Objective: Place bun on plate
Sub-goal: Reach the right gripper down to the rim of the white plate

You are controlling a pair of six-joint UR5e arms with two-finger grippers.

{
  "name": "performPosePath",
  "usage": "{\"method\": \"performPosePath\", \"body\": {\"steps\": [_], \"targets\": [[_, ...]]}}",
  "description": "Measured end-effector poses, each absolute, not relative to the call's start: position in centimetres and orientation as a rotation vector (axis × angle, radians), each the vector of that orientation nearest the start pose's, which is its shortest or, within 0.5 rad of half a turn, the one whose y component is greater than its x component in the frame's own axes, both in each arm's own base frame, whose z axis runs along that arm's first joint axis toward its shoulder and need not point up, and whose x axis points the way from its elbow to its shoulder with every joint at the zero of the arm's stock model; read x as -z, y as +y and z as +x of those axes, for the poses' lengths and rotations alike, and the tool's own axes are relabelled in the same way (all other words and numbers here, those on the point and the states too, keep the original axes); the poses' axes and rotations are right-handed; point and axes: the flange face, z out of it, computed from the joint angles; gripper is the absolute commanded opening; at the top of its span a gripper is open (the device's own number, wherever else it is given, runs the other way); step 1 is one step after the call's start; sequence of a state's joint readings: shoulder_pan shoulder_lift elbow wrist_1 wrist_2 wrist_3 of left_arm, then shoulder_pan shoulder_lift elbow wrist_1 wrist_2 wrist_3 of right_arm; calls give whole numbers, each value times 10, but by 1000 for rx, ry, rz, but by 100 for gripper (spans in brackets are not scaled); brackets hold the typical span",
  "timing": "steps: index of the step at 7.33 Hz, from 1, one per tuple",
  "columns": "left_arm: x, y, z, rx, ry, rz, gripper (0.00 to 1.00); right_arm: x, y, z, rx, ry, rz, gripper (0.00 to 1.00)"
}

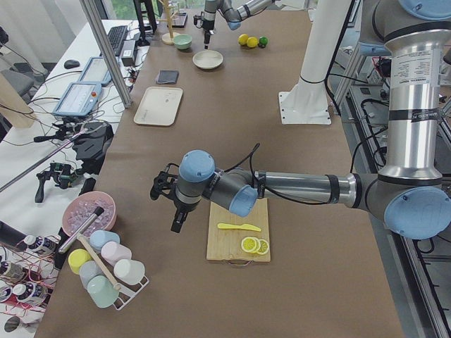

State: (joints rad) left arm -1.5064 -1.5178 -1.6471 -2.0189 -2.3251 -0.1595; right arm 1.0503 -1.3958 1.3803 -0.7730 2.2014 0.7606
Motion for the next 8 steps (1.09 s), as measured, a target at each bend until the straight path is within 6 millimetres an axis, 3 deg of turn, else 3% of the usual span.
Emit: {"method": "performPosePath", "body": {"steps": [1,2,3,6,8], "targets": [[-597,-495,-33,-89,785,363,99,-576,-548,-240,30,-929,243,71],[-597,-495,-33,-90,785,364,99,-579,-544,-249,39,-928,235,30],[-596,-496,-33,-91,785,365,99,-582,-541,-255,47,-927,227,2],[-594,-498,-34,-92,785,370,99,-579,-540,-252,46,-934,234,0],[-588,-499,-35,-92,783,379,99,-571,-547,-235,25,-952,262,0]]}}
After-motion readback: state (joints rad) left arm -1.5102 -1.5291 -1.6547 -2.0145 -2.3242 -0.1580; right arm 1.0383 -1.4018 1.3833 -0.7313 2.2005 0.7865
